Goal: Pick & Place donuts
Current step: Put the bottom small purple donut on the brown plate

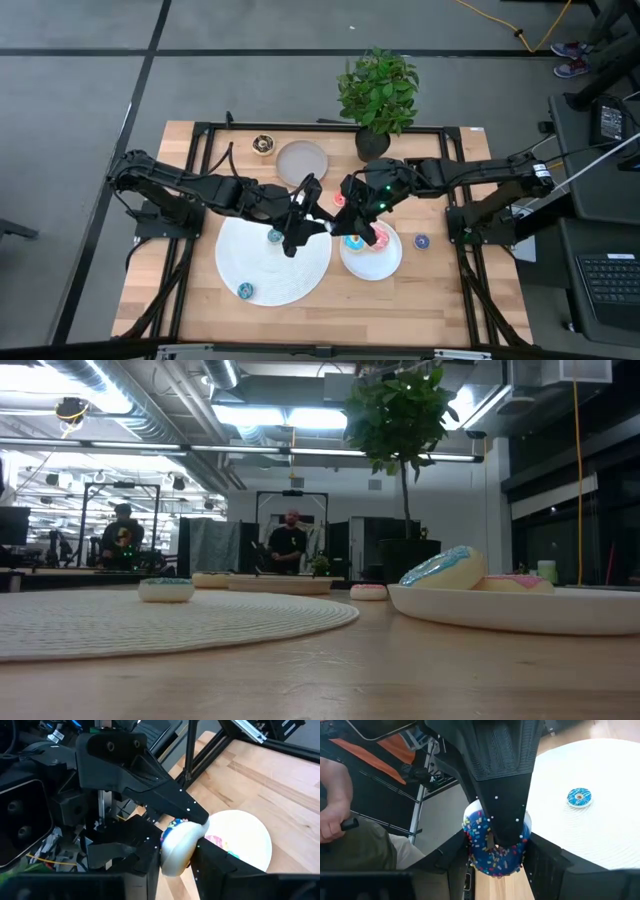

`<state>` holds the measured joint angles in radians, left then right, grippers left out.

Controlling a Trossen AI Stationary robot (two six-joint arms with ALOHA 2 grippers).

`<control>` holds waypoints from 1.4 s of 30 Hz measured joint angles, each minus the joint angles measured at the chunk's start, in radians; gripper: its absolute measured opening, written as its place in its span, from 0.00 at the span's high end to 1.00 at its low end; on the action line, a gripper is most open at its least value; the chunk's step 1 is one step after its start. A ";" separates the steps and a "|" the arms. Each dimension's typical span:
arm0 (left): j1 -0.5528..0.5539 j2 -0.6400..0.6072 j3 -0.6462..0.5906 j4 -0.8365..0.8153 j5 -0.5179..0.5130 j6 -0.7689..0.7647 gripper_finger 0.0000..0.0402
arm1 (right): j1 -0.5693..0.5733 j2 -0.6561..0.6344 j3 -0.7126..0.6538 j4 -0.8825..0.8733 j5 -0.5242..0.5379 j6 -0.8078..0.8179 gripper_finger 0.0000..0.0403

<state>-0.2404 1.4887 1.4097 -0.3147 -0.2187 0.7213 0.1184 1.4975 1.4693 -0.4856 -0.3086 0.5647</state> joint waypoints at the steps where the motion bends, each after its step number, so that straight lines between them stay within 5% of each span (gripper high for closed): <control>1: -0.001 0.000 0.000 -0.001 -0.005 0.000 0.78 | 0.000 0.000 0.000 -0.001 -0.001 -0.009 0.57; 15: -0.010 -0.005 0.000 -0.153 -0.083 -0.138 0.85 | 0.000 -0.001 0.000 -0.111 0.012 -0.024 0.32; 22: 0.021 -0.033 0.000 -0.260 -0.187 -0.244 0.85 | 0.001 -0.002 0.000 -0.214 0.060 -0.032 0.30; 31: 0.134 -0.047 0.000 -0.430 -0.283 -0.420 0.85 | 0.060 -0.003 0.000 -0.231 0.227 -0.017 0.30; 42: 0.360 -0.047 0.000 -0.476 -0.284 -0.552 0.85 | 0.187 -0.003 0.000 -0.228 0.529 0.062 0.30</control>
<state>0.1200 1.4414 1.4097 -0.7911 -0.5028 0.1696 0.3059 1.4944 1.4693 -0.7138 0.2205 0.6263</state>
